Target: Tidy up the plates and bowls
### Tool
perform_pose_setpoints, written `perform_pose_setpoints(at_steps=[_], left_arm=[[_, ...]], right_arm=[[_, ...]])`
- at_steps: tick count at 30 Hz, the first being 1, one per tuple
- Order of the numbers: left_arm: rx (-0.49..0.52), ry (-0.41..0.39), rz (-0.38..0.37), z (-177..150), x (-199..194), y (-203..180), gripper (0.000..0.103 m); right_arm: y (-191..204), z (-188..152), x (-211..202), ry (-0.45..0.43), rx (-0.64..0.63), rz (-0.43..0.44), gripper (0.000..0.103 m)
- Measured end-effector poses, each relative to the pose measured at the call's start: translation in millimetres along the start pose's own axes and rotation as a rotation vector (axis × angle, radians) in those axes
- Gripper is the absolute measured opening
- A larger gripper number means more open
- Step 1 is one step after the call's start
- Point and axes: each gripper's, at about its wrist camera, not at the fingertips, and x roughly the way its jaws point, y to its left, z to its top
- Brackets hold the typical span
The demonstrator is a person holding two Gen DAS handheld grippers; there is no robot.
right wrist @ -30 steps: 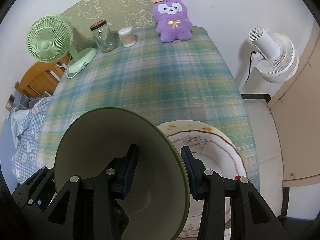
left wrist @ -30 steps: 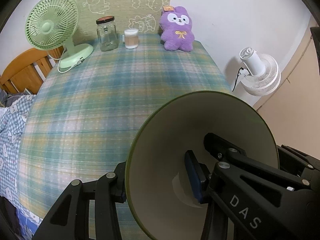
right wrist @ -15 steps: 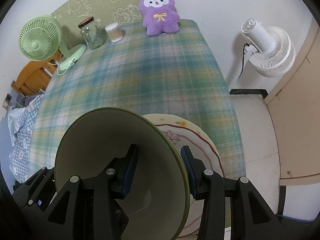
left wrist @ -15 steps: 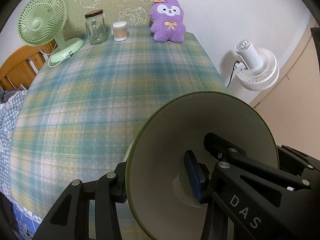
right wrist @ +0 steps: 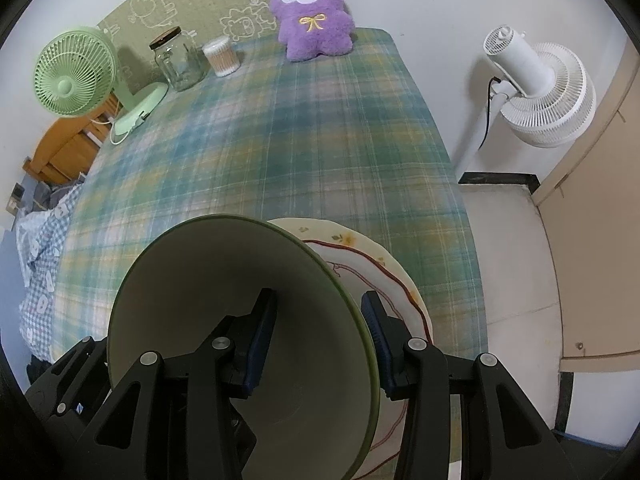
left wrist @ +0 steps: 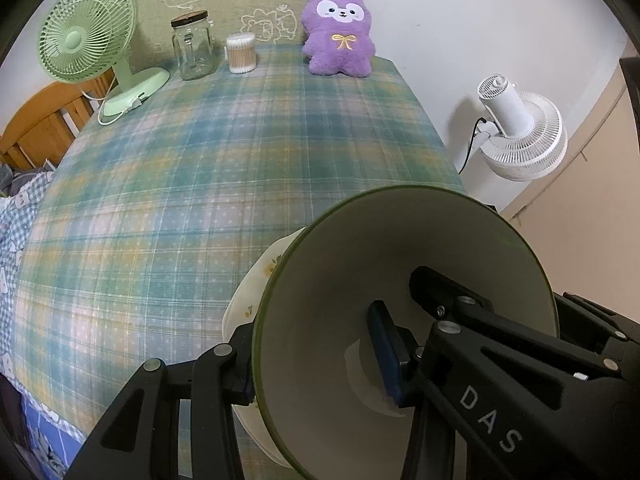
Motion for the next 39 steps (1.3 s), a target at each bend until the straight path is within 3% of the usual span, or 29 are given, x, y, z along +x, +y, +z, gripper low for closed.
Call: perform_pose_setpoints(at_steps=[12,18,39], left_arm=[[0.005,-0.011,-0.014,0,1,3,0.051],[-0.02,-0.038,-0.012,2,-5,9,0.067],[-0.013,-0.132,0.021,10,-37,16,0.073]], right_arm=[[4,3,1,-0.004,-0.033,0.013,0.054],[-1,3,-9,-0.041,-0.012,0.001,0.069],[18,11,-42,-0.155,-0.062,-0.066,0.074]])
